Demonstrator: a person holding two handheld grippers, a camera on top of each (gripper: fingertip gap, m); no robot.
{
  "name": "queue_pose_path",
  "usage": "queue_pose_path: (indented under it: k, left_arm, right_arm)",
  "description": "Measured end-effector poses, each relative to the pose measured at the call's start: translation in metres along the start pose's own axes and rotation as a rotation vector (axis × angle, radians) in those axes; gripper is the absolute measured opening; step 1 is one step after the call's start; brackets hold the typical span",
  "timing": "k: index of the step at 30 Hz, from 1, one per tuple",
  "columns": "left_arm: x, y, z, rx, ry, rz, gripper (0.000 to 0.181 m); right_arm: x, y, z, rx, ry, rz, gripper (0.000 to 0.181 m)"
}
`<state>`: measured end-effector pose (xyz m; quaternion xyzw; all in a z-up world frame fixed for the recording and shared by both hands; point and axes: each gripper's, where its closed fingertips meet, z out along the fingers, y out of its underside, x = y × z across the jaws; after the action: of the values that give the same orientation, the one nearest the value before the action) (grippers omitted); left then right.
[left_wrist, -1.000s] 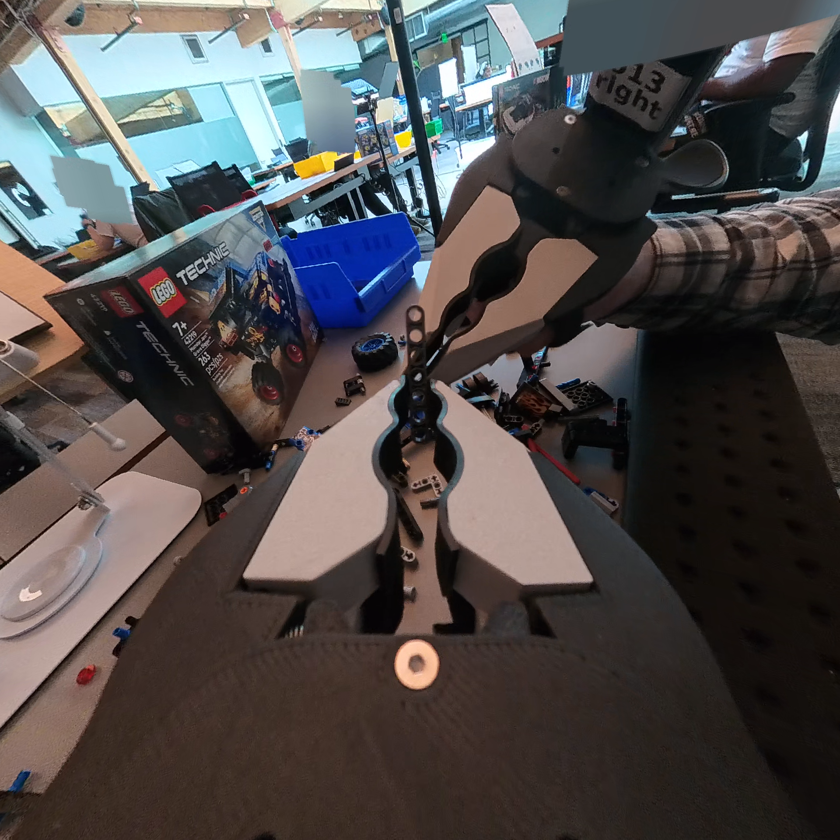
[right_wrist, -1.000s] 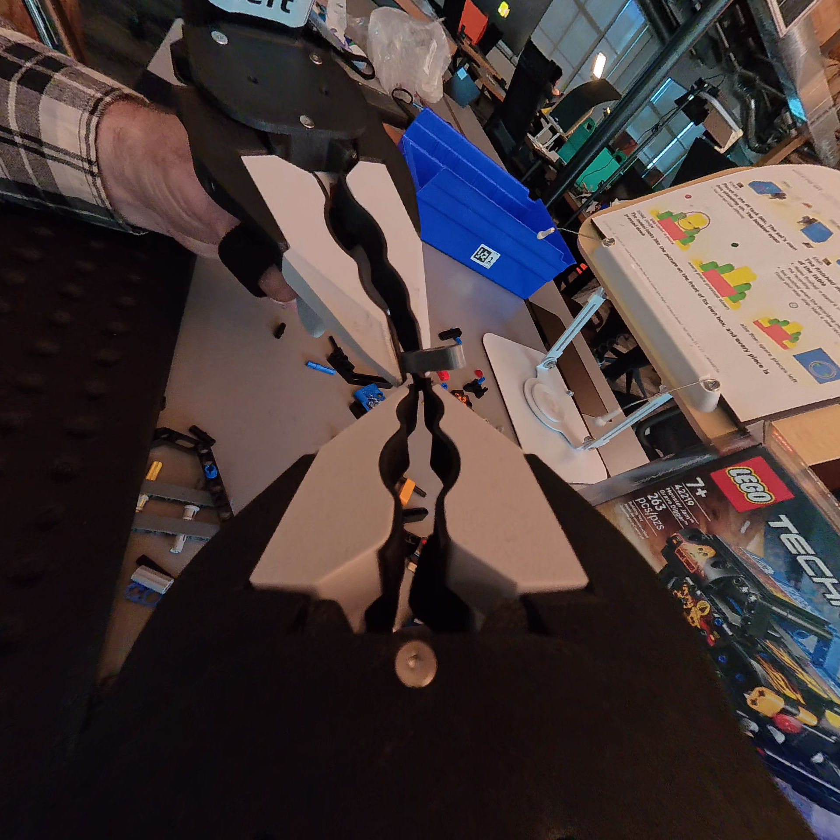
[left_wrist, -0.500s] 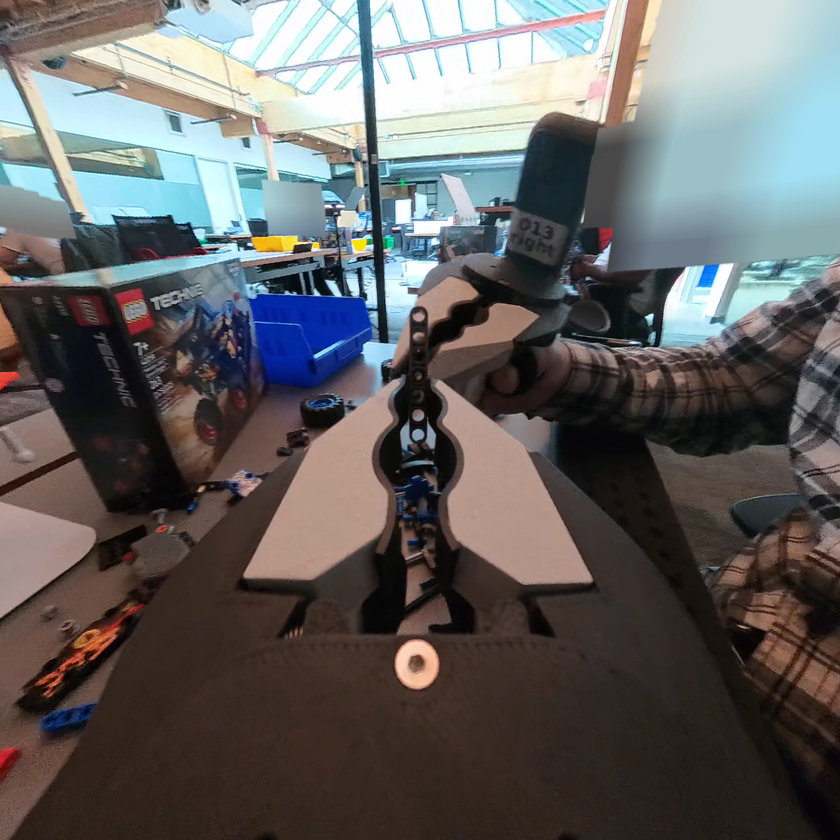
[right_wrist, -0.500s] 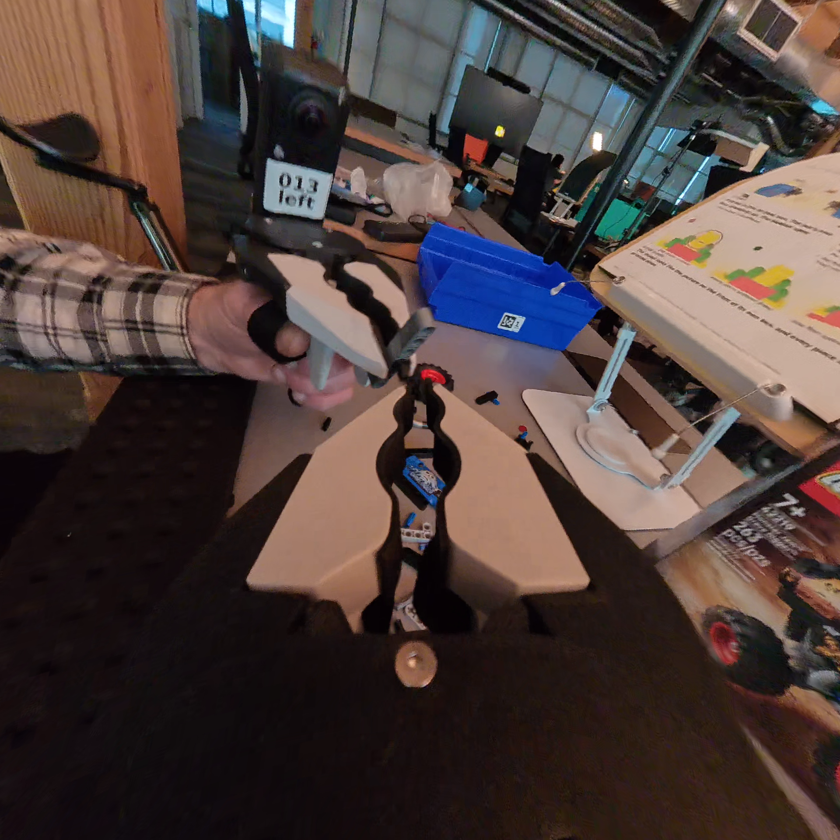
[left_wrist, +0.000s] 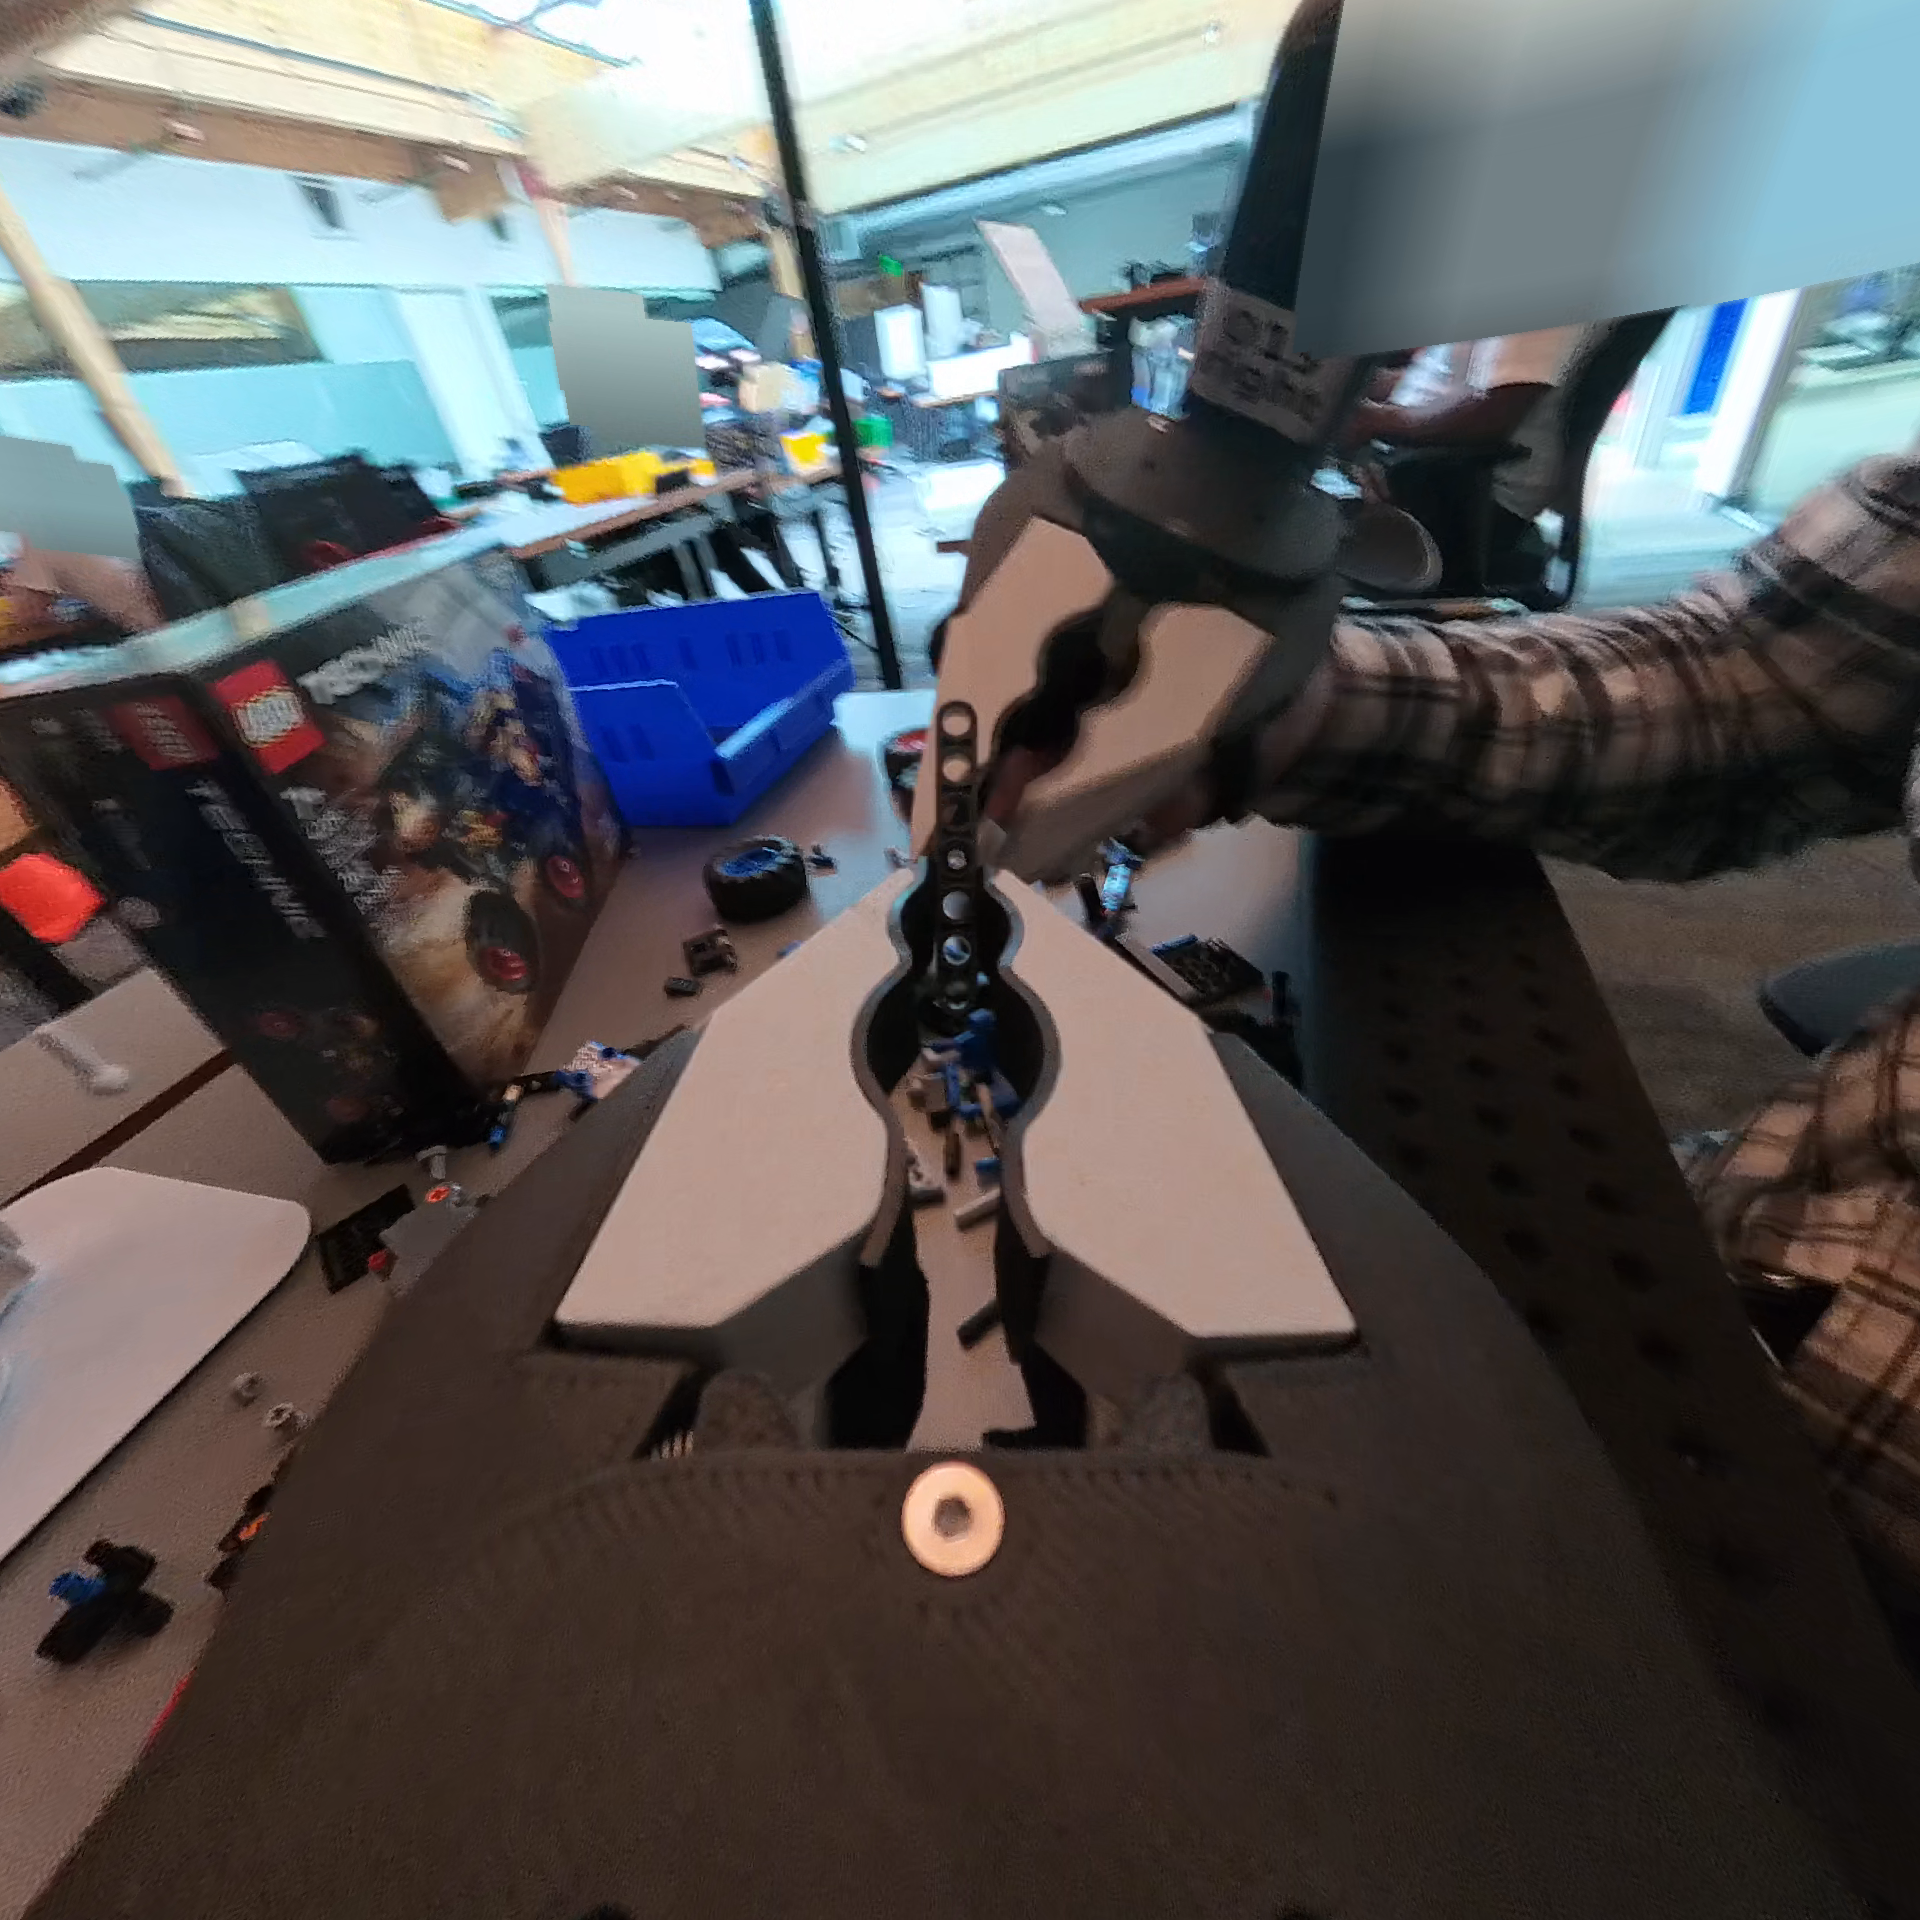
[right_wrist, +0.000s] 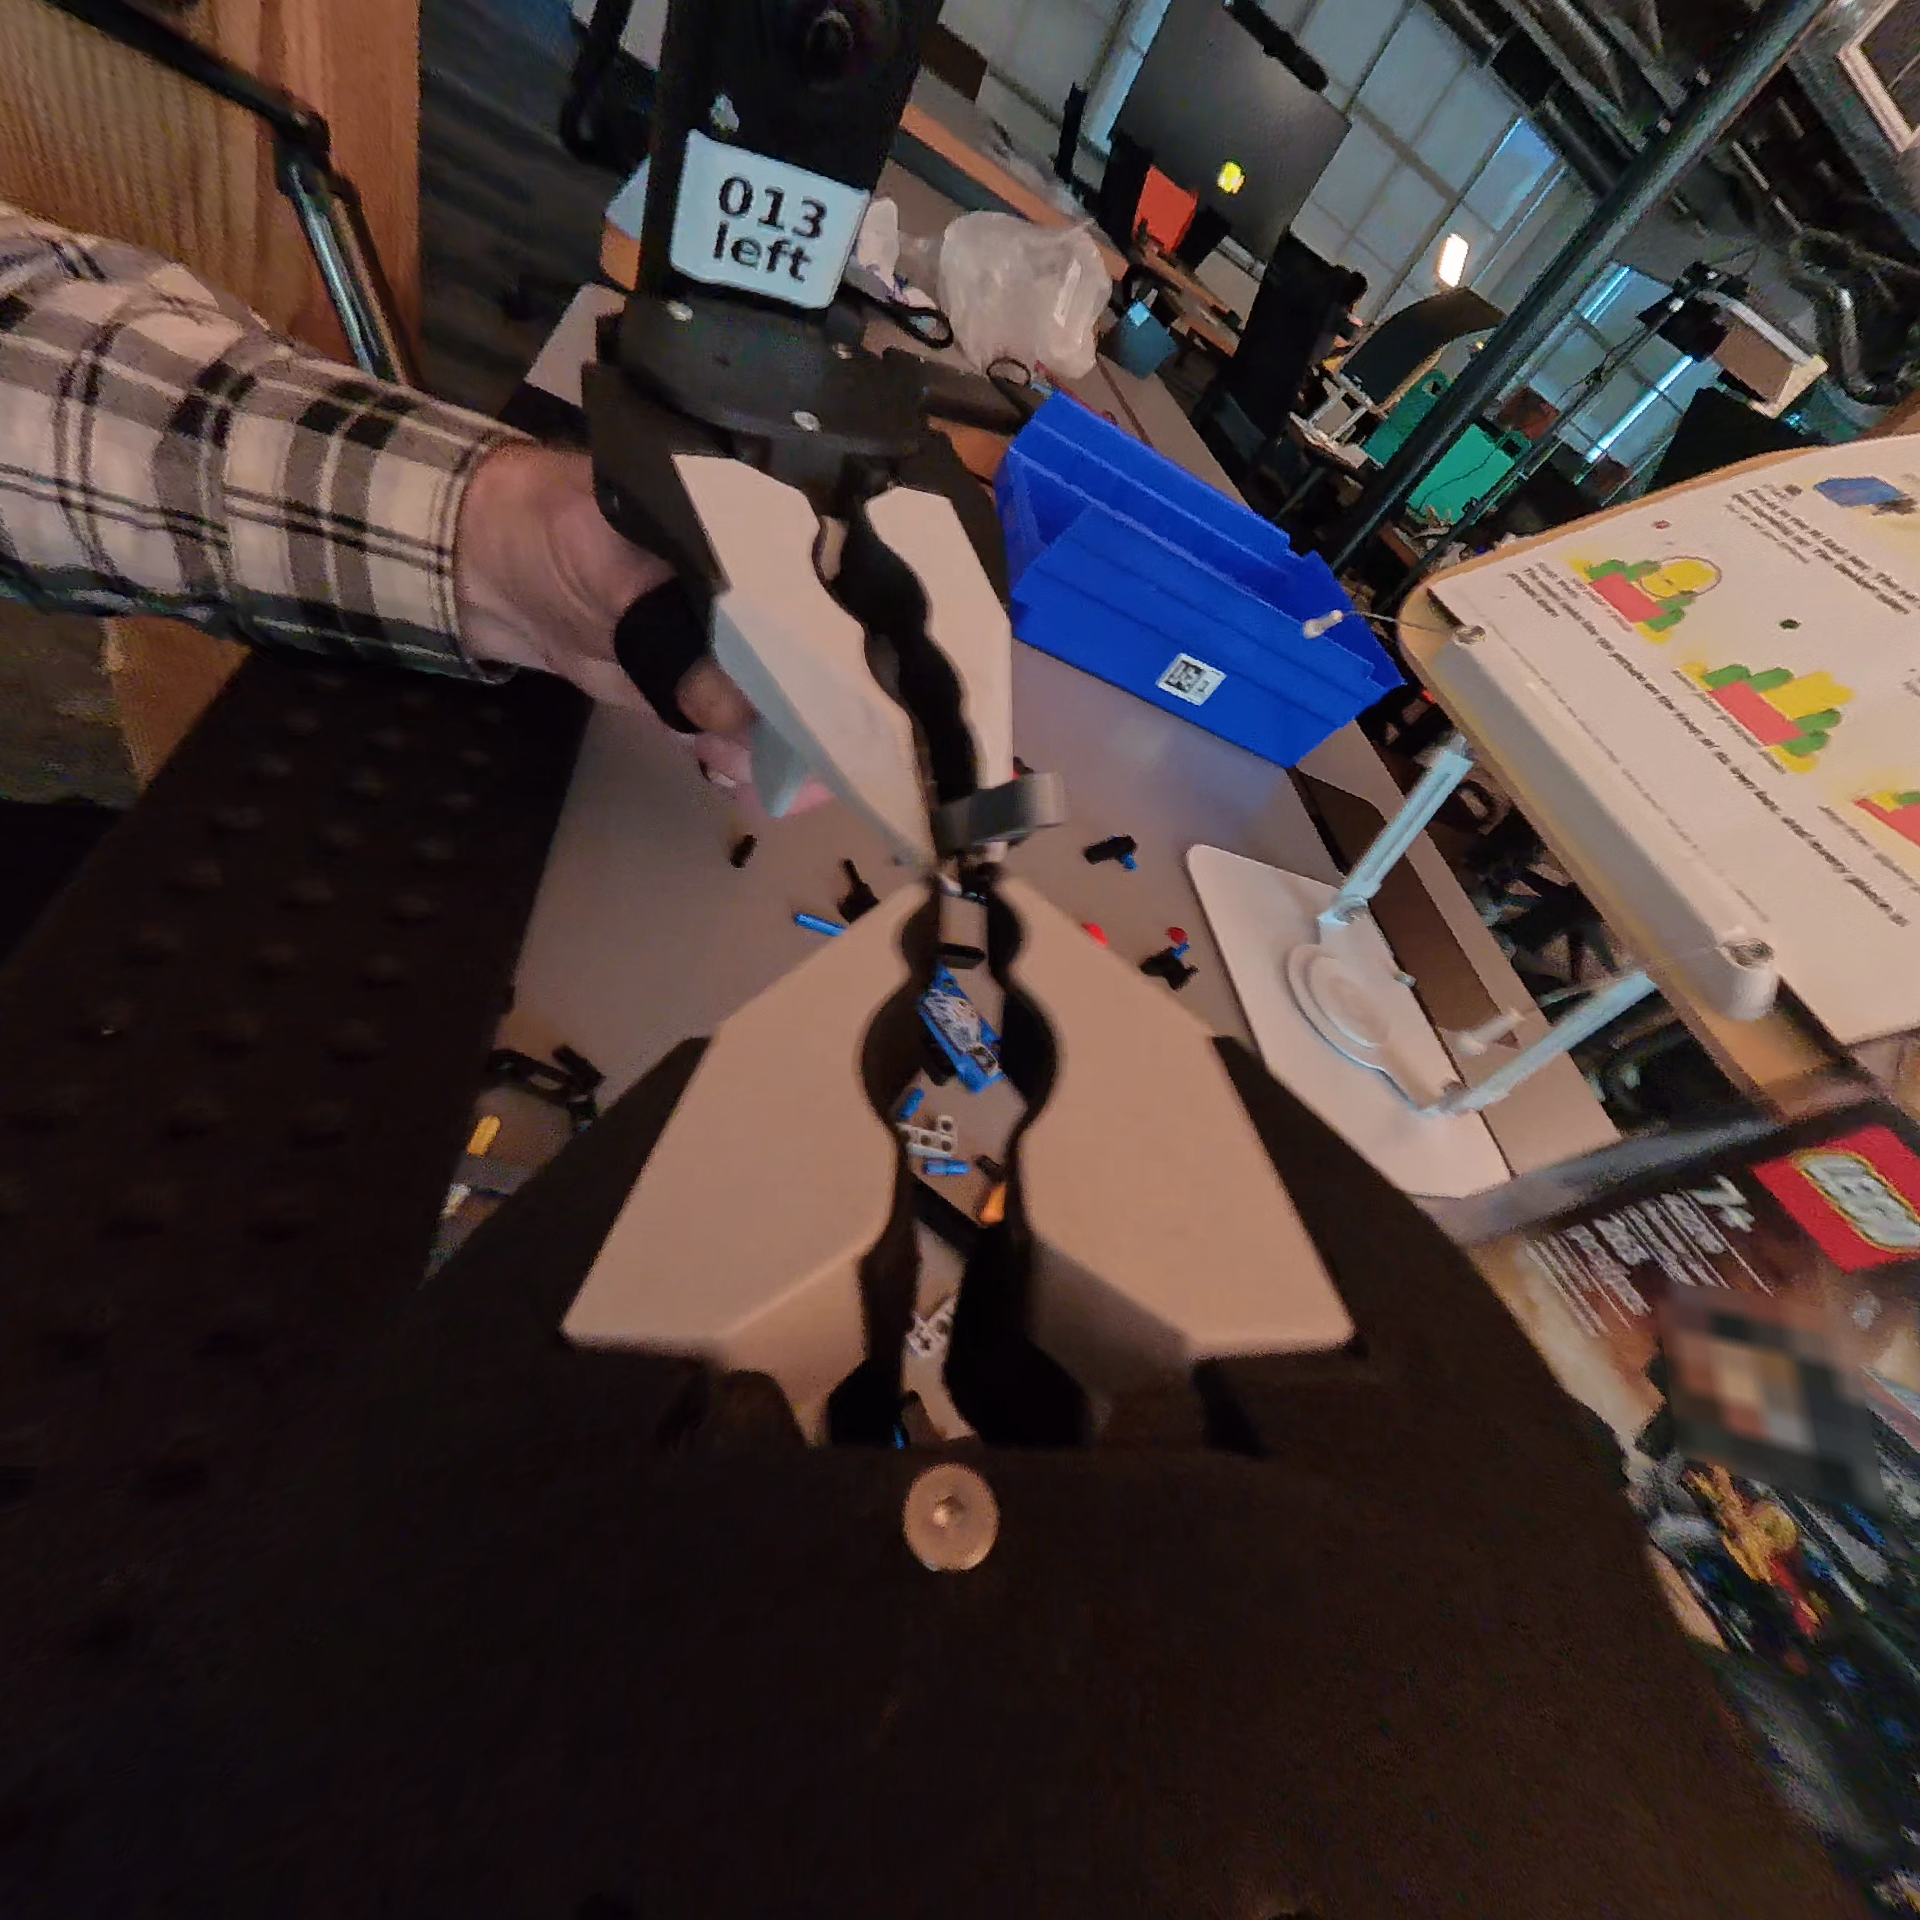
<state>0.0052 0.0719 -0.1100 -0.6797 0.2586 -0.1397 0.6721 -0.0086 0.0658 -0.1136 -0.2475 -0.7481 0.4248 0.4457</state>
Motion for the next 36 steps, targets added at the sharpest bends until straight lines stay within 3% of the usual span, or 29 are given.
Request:
queue_pose_path:
  k: [8,17,26,27,28,29,30,34,36]
  left_arm:
    - [0.002,0.012,0.004,-0.096,0.0,0.08,0.004]
    - [-0.007,0.025,0.005,-0.181,-0.075,0.145,0.004]
    - [-0.007,-0.001,0.005,-0.018,-0.099,-0.026,0.003]
    - [-0.01,-0.011,0.0,0.049,-0.114,-0.045,0.005]
    - [-0.016,-0.04,-0.017,0.212,-0.114,-0.124,0.004]
    - [-0.027,-0.055,-0.034,0.283,-0.156,-0.12,0.004]
    - [-0.036,-0.048,-0.038,0.22,-0.213,-0.068,0.004]
    - [-0.02,0.005,-0.01,0.015,-0.056,-0.199,0.004]
    - [-0.028,0.012,-0.009,-0.011,-0.087,-0.221,0.004]
  right_arm:
    - [-0.004,0.008,-0.002,-0.049,-0.066,0.074,0.003]
    - [-0.001,0.025,0.005,-0.205,0.034,-0.034,0.0]
    - [0.008,0.01,-0.002,-0.186,0.148,-0.177,0.0]
    - [0.011,0.017,-0.002,-0.214,0.16,-0.184,0.0]
    - [0.016,0.034,-0.003,-0.29,0.173,-0.215,0.0]
    - [0.016,0.045,-0.004,-0.31,0.159,-0.195,0.0]
    - [0.017,0.047,-0.006,-0.298,0.151,-0.153,0.0]
    - [0.01,0.046,-0.002,-0.242,0.057,-0.068,0.0]
    - [0.011,0.052,-0.003,-0.233,0.031,0.0,0.0]
